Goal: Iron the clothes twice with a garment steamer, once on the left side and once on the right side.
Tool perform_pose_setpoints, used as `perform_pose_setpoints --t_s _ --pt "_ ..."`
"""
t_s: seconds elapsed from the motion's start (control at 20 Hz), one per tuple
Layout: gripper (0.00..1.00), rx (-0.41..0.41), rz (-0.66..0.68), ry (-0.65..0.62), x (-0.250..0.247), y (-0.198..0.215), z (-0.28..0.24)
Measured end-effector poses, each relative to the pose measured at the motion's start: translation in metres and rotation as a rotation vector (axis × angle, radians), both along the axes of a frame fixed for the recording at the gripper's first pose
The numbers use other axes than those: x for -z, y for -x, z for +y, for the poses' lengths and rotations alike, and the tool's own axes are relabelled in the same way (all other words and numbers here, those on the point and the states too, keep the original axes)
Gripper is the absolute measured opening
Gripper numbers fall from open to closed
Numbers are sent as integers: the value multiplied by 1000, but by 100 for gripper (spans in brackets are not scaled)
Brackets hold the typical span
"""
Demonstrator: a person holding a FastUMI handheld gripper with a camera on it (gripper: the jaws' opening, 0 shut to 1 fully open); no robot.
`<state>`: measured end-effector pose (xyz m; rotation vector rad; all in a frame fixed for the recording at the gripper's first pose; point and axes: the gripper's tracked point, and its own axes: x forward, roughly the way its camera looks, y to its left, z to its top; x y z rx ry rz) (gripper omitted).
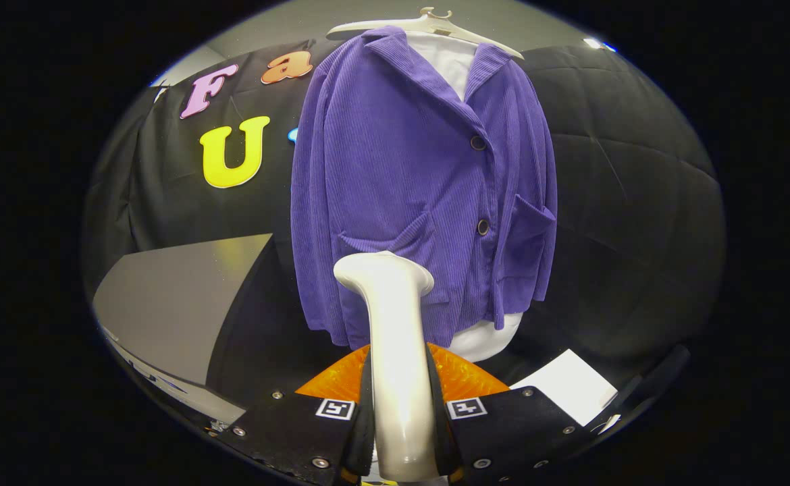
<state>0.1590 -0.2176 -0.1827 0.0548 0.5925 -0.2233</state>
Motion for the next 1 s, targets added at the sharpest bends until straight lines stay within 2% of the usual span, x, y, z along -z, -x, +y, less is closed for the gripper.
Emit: perform_pose_setpoints --t_s 0.25,0.6,0.8,1.0 --pt "35 -48 28 -15 10 23 0" --pt "35 -97 -31 -18 -11 68 -19" --pt "35 -102 -68 -6 -30 85 -35" --pt "35 -83 -110 -12 -57 83 -49"
